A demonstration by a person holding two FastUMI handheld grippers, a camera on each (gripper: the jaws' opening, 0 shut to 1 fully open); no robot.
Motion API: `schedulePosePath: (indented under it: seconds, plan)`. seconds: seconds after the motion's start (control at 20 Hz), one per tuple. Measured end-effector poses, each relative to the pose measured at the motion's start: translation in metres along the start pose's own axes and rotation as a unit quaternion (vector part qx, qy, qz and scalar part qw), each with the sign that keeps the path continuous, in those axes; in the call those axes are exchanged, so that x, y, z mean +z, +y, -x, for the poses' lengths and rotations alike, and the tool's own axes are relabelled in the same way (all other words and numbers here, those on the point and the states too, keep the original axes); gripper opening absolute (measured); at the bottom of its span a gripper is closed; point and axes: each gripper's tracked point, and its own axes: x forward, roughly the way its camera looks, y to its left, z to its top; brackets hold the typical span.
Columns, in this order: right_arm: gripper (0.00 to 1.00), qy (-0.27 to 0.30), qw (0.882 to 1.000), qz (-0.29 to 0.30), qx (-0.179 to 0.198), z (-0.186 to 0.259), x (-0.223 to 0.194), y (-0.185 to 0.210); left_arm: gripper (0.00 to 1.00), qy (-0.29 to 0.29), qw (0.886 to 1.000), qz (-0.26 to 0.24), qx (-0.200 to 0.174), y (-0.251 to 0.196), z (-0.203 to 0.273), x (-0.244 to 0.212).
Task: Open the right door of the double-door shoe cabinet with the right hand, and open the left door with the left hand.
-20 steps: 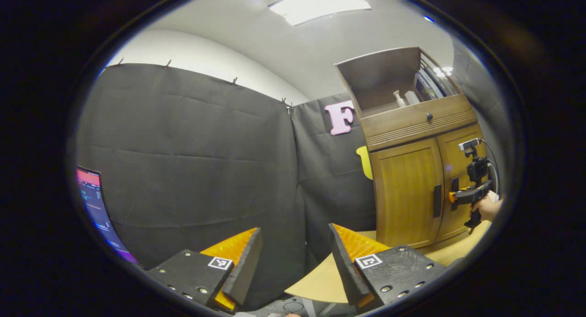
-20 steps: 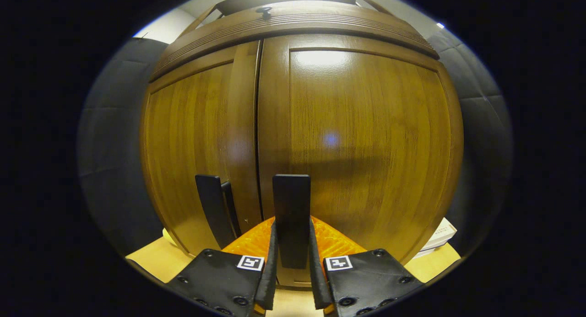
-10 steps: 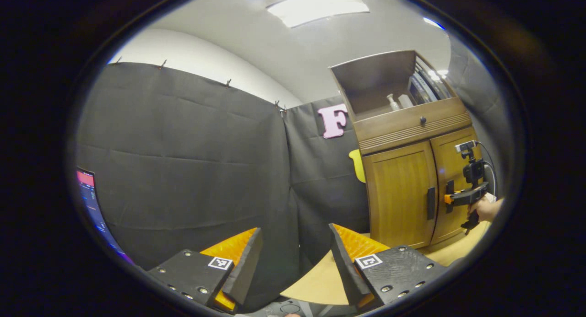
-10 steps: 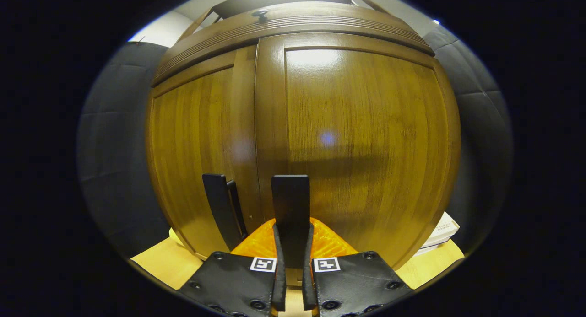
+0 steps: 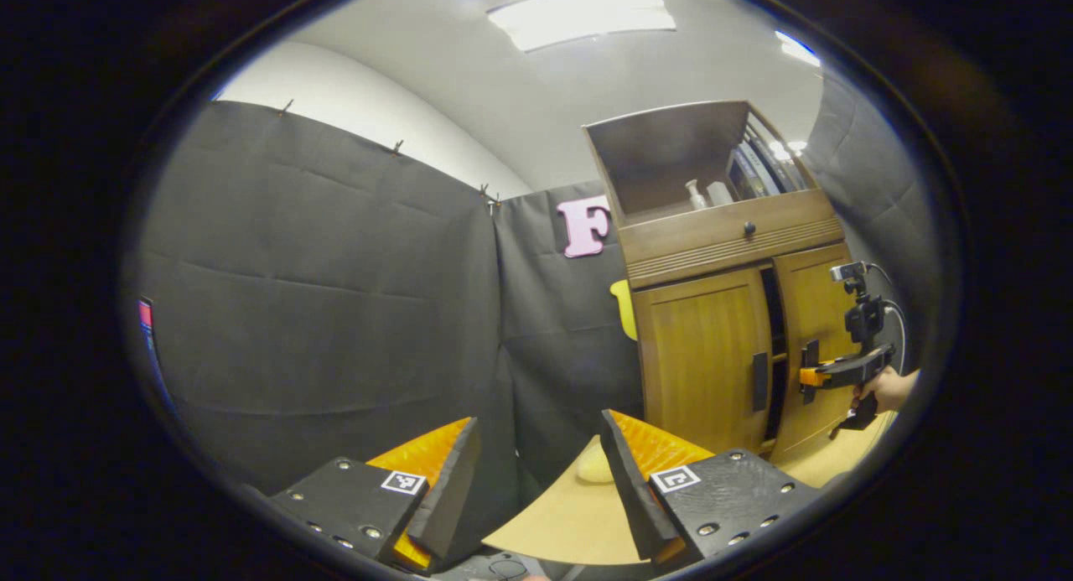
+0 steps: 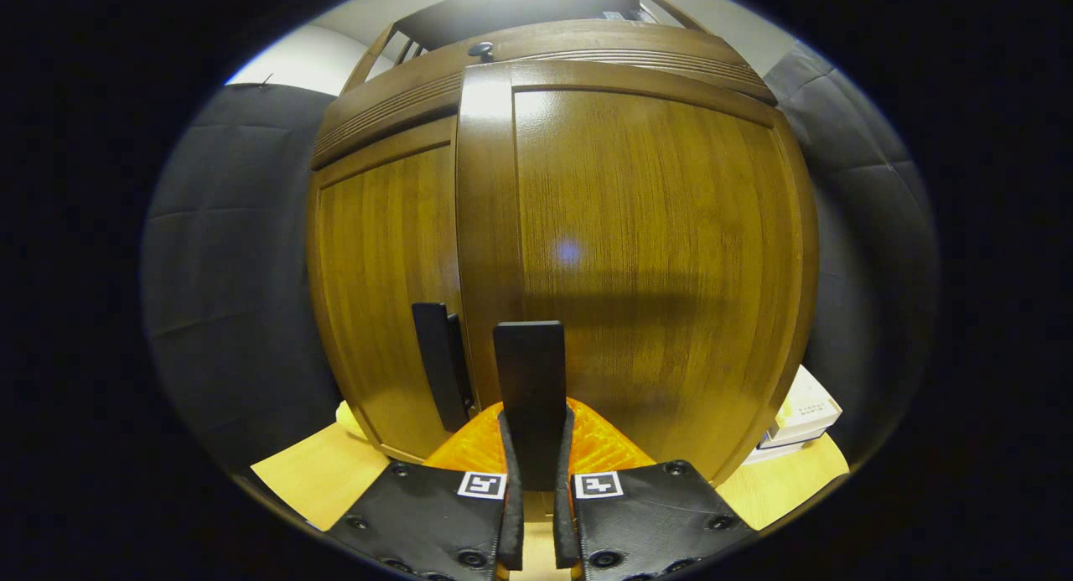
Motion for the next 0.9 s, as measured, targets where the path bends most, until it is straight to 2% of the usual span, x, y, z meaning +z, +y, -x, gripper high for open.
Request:
schedulePosePath:
  seconds: [0.05, 0.1, 0.2, 0.8, 0.9]
  plan:
    - [0.12, 0.001, 1.000, -0.001, 0.004, 0.004, 0.000, 0.000, 0.84, 0.000, 1.000, 0.002, -0.007, -0.001, 0.000, -0.001]
    - [0.16, 0.002, 1.000, -0.002, 0.007, 0.010, -0.001, -0.001, 0.84, 0.000, 1.000, 0.004, -0.014, -0.002, -0.001, -0.002]
    - [0.12, 0.006, 1.000, -0.007, 0.014, 0.021, -0.005, -0.002, 0.84, 0.001, 1.000, 0.008, -0.029, -0.005, 0.000, -0.001]
    - [0.12, 0.015, 0.999, -0.004, 0.040, 0.084, -0.014, -0.025, 0.84, -0.007, 0.994, 0.029, -0.107, -0.018, 0.006, 0.002]
    - [0.16, 0.018, 0.999, -0.002, 0.042, 0.095, -0.016, -0.031, 0.84, -0.007, 0.992, 0.033, -0.123, -0.021, 0.009, 0.004]
